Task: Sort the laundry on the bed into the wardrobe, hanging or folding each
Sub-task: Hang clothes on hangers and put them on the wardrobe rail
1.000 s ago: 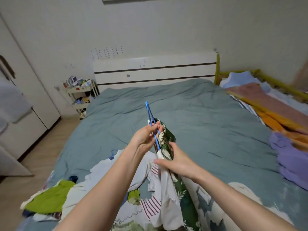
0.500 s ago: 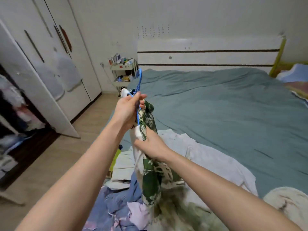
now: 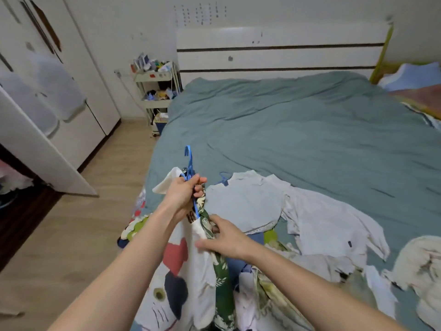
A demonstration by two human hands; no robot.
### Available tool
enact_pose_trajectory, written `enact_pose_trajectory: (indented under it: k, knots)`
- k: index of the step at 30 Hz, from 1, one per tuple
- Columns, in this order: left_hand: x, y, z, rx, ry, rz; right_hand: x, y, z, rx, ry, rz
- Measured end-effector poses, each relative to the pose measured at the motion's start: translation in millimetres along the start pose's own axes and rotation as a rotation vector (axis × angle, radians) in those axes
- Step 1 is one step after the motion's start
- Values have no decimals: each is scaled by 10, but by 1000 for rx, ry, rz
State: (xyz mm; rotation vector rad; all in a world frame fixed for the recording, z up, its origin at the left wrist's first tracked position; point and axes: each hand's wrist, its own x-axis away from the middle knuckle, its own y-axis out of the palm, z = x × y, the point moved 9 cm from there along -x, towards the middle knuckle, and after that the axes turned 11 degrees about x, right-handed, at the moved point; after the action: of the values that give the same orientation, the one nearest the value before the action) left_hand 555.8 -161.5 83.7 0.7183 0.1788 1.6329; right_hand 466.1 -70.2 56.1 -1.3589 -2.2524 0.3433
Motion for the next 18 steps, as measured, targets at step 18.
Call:
enact_pose_trajectory:
  k: [18]
  knots:
    - [-2105,-1021,-483,158,10,348,-2681,-1494,2229,-30,433,308]
